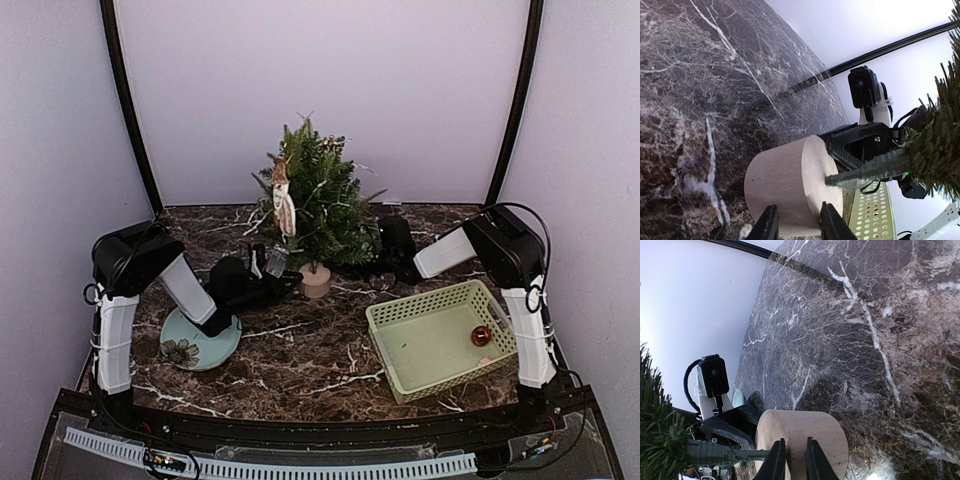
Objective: Decorate the small christmas tree
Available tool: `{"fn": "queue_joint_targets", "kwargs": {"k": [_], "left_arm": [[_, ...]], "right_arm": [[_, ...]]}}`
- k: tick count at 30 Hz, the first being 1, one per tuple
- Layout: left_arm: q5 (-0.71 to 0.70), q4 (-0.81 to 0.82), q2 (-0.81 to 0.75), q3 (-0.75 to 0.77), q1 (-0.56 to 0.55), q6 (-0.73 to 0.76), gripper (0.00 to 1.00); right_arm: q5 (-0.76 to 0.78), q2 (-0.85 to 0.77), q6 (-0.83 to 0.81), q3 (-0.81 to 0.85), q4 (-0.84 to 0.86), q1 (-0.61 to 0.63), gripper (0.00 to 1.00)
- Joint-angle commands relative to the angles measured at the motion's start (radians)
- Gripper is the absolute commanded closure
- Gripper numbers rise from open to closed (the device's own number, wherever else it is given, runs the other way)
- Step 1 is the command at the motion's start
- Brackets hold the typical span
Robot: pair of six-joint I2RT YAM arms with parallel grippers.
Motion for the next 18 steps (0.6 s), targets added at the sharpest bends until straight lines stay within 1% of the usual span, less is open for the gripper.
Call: {"fn": "queue_joint_targets", "kwargs": {"k": [1,7,18], "left_arm": [[0.004,-0.067,0.014,0.045,0.017,0.031,0.68],[0.017,-0.100,0.018,0.072,0.030,0.046,0.68],[0.039,-0.147,0.019,0.104,0.040,0.082,0.68]], "right_arm": [[-0.066,-0.044,0.032,-0.061,0.010,0.055,0.83],[-0.062,-0.057,0.058,-0.103,0.049,0.066,0.83],[-0.058,-0.058,0.070,-0.120,0.068,0.092,0.84]]}}
